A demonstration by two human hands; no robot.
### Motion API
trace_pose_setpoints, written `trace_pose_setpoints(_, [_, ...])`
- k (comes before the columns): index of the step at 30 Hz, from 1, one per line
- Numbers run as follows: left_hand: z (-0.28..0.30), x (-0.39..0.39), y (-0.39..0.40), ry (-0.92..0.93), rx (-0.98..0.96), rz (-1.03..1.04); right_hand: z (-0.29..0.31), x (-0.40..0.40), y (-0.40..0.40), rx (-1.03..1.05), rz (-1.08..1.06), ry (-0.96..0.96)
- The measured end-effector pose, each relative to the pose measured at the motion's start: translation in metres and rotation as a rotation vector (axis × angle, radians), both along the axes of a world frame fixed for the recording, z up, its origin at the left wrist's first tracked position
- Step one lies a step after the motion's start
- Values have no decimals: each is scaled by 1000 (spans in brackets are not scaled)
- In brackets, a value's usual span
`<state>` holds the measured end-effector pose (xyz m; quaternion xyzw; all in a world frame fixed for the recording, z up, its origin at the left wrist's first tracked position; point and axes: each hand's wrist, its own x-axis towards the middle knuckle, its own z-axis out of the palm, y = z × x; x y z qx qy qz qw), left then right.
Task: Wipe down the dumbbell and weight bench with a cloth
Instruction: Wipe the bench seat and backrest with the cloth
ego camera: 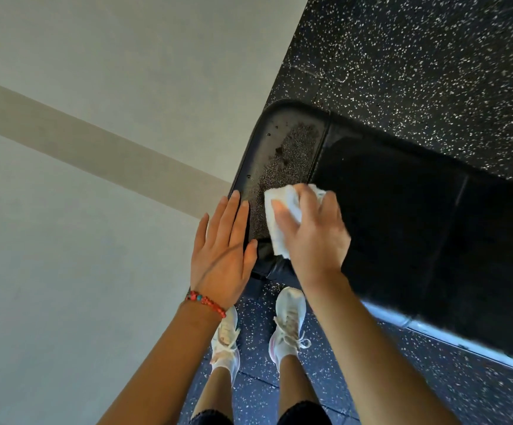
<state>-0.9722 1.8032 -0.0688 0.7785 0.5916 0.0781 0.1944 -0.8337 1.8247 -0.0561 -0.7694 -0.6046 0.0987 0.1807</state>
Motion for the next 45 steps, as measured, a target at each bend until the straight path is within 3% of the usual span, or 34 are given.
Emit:
trace_pose_setpoints(7, [-12, -5, -7, -16, 50, 8, -12, 8, 88, -70, -114, -89])
trace_pose_setpoints(12, [-4, -3, -6, 13, 25, 15, 0, 0, 34, -56, 7, 84])
trace_pose_setpoints(19, [5, 8, 3, 25, 36, -30, 5, 33, -38, -27, -19, 6])
trace_pose_setpoints(23, [1, 26, 13, 36, 69, -74, 1, 60, 1, -2, 18, -63])
trace_pose_setpoints(28, [-7, 49, 21, 35, 94, -101, -9, 88, 68, -58, -262, -65])
trace_pose_setpoints(37, [-3, 55, 18, 102, 67, -74, 0, 65, -48, -6, -12, -25])
trace_pose_setpoints(41, [0, 64, 15, 110, 64, -56, -3, 85, -30, 30, 87, -52])
trace_pose_setpoints(45, [0, 79, 9, 97, 84, -93, -1, 107, 20, -39, -107, 32])
